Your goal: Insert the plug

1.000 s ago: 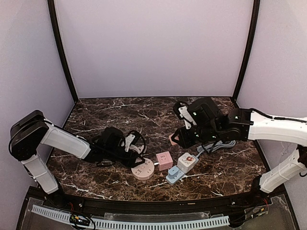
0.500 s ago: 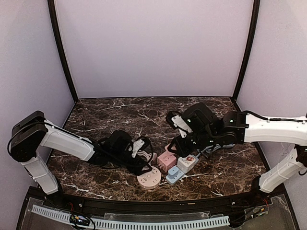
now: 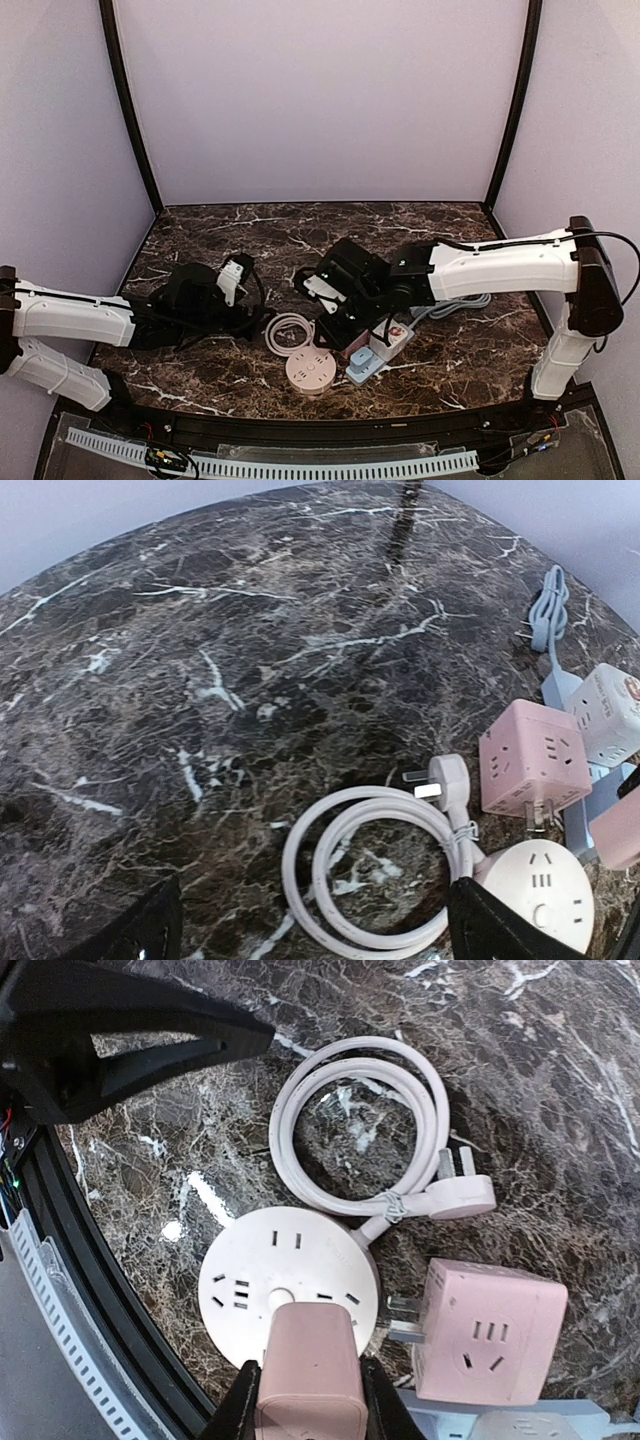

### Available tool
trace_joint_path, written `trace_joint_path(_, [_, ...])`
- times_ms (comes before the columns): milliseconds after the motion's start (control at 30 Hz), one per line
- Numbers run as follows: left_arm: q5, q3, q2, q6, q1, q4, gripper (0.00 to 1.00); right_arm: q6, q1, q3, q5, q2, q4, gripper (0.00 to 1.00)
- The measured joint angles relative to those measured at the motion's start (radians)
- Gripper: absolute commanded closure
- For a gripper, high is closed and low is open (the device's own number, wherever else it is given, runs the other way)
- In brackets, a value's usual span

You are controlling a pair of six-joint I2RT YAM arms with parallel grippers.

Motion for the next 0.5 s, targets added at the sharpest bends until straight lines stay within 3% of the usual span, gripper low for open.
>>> trace_joint_path(233, [-0.159,-0.082,-0.114,0.000,0.004,0.013,0.01,-0.013,0.016,0.086,-0.027,0.130,-0.076,1.00])
trace_joint_path(500, [-0.223,-0.136,-0.183,0.004,0.004,0.034,0.01,-0.024,0.021,0.178,-0.024,0.206,-0.163,1.00])
